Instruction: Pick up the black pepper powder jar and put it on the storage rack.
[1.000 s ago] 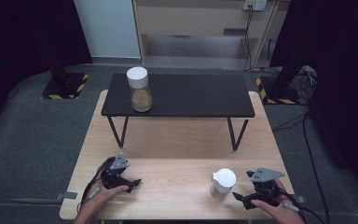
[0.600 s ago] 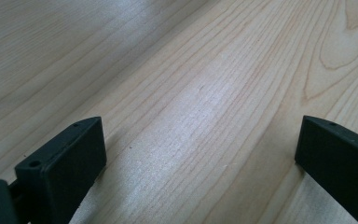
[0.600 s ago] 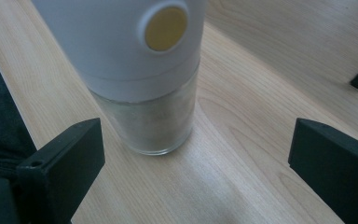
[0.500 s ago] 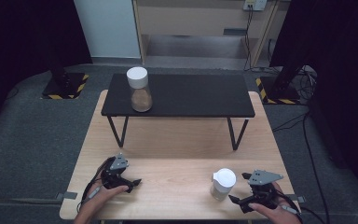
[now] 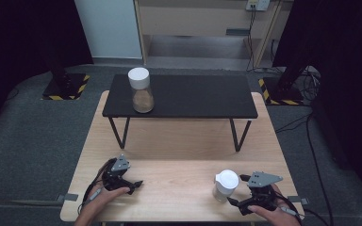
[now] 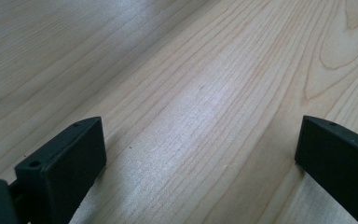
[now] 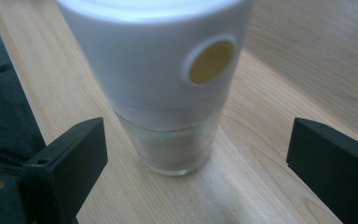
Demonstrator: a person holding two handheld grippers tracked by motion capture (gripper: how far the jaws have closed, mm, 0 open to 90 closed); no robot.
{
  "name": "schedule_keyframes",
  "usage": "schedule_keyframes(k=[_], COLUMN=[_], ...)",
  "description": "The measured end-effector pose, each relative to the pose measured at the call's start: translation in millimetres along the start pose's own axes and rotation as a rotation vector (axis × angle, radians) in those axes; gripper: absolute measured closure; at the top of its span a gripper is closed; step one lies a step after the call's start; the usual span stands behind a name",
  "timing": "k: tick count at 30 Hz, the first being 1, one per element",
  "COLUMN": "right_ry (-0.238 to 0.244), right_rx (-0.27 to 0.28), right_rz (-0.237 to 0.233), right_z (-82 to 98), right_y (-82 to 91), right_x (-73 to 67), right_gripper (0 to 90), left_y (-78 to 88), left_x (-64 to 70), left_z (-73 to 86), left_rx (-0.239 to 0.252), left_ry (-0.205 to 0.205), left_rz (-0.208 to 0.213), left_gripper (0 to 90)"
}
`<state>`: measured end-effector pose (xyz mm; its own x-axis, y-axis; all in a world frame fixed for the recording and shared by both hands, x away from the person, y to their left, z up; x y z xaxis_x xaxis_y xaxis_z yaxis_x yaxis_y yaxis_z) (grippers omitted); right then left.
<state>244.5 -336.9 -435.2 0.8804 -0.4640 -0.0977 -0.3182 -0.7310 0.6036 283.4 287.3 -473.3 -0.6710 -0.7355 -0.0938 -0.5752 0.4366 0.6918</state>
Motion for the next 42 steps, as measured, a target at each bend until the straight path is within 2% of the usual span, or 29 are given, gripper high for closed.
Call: schedule_keyframes(k=[9, 18, 28, 42], right_ry=[0.008, 0.018, 0.017, 0.011], right_rx=[0.019, 0.026, 0.039, 0.053], right_rz=[-0.012, -0.014, -0.01, -0.024], right_z=[-4.3, -5.6, -5.7, -3.4], right_y=[-11.9, -20.4, -23.0, -25.1], right_x=[-0.5, -2.0, -2.3, -1.7], right_gripper=[6.3, 11.9, 19.3, 25.1], left_y=[0.0, 0.0, 0.0, 0.0], left_x=[-0.1, -0.3, -0.3, -0.3], left_z=[0.0, 0.0, 0.0, 0.0], left_rx=[0.0, 0.0, 0.0, 0.0], left_ry=[0.0, -0.001, -0.001, -0.001], left_rz=[0.0, 0.001, 0.001, 0.001], left_gripper=[0.5, 0.5, 0.5, 0.5])
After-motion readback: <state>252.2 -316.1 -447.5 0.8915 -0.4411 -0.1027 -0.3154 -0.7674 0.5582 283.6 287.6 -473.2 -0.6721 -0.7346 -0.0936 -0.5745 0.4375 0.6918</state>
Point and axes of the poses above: each handheld gripper's, and its own axes: y roughly backward along the jaws, z roughly out of its underside, x roughly to its right, the point moved 3 cm from there along -y, roughly forward along the jaws, and after that the axes turned 7 degrees about -z, right-handed, at the moved point
